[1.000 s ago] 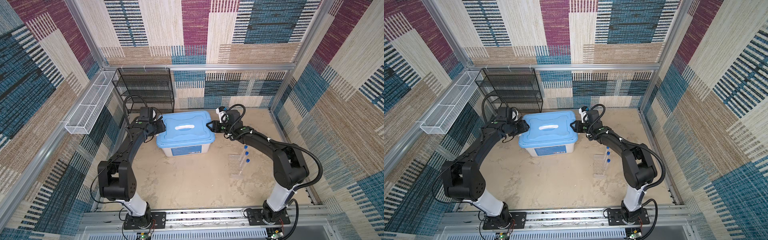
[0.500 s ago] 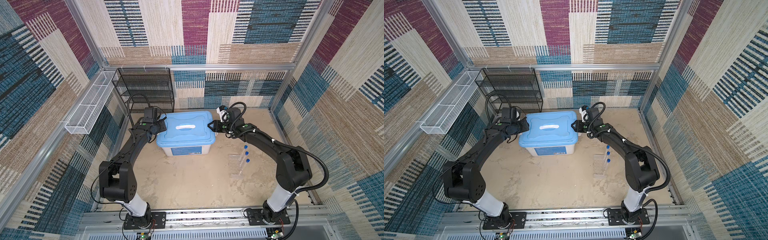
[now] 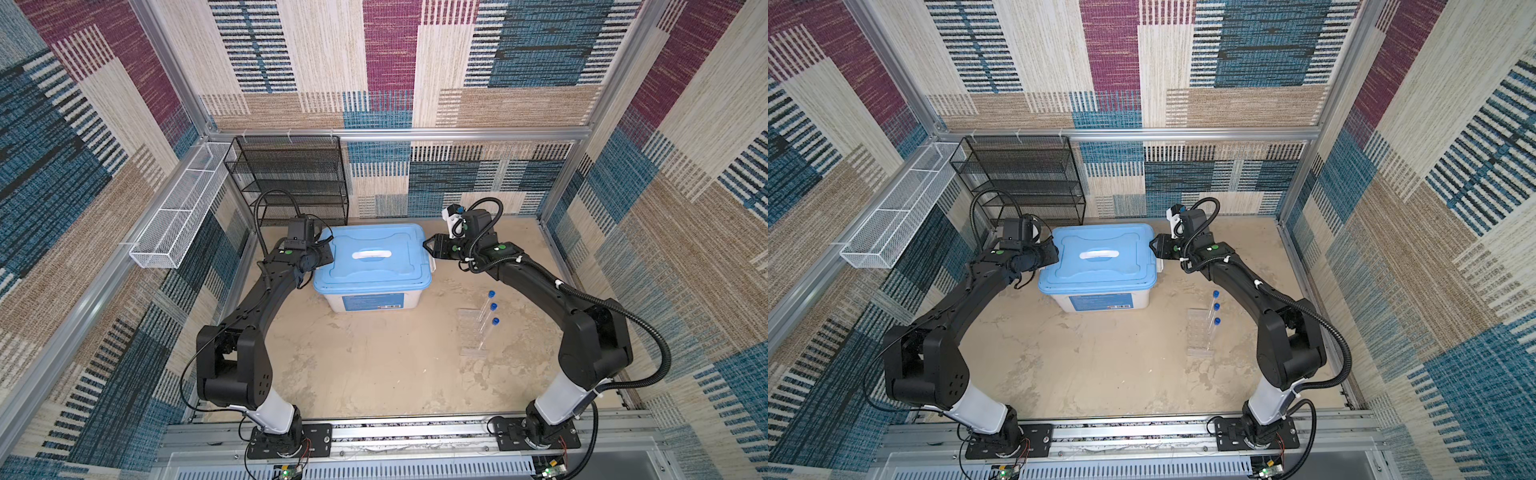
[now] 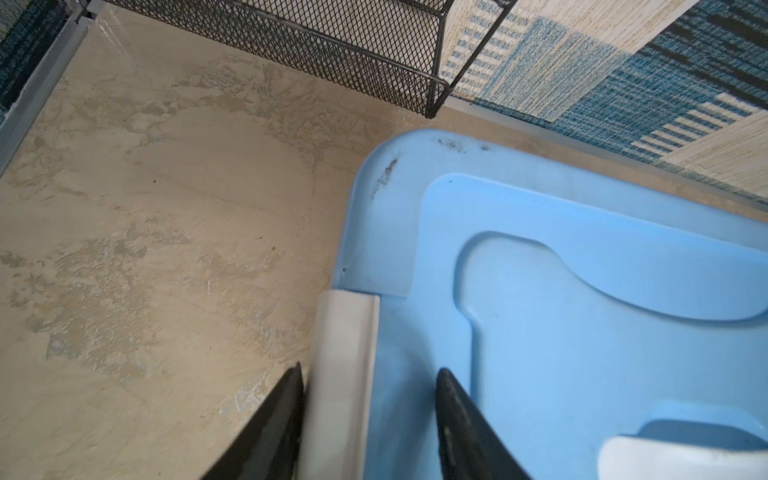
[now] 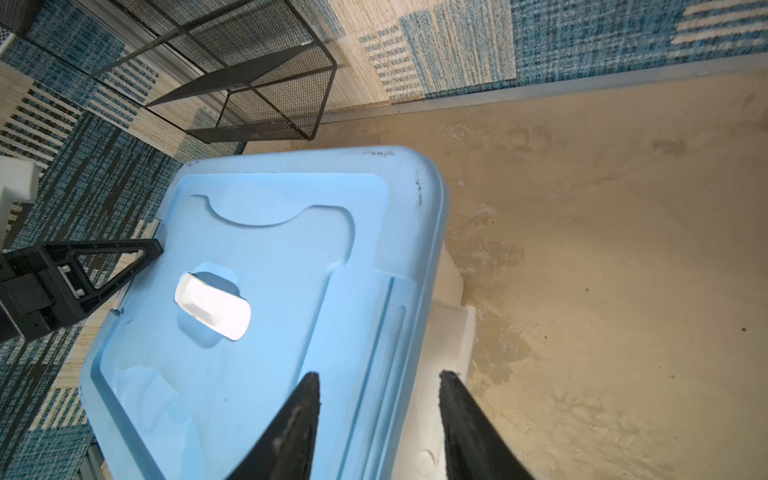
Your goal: Organize the chemistry lab equipment
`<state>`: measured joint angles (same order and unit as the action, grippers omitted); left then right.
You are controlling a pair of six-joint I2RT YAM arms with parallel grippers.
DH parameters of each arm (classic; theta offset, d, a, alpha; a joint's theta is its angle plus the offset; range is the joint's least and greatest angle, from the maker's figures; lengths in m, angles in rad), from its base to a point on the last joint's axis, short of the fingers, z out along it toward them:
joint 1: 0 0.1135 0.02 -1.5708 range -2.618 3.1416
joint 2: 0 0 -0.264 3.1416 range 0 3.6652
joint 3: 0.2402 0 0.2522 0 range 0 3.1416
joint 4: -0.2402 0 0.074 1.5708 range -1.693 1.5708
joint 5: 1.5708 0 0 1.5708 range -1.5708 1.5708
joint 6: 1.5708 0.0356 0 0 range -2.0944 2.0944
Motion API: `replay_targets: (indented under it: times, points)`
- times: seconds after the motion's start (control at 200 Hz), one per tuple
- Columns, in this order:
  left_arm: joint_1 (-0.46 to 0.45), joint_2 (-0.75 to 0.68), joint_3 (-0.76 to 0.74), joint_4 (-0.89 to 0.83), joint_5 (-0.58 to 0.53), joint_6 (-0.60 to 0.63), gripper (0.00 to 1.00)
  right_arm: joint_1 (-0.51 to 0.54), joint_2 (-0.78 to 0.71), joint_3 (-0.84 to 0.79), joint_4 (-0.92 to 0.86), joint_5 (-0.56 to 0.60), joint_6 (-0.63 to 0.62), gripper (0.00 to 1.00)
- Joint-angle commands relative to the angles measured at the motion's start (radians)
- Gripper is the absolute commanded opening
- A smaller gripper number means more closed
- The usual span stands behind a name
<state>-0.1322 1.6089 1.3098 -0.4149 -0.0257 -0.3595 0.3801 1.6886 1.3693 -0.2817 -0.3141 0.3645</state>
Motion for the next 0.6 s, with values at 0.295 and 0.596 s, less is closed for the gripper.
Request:
replay_targets:
  times: [0.295,0.596]
  points:
    - [0.001,0.019,-0.032,-0.205,0.011,0.005,0.52,-0.027,0.057,-0.056,0.085,-0.22,0.028,0.99]
    - [-0.008,0.002,-0.032,-0.204,0.037,0.0,0.52,-0.006,0.058,-0.049,0.078,-0.18,0.003,0.82]
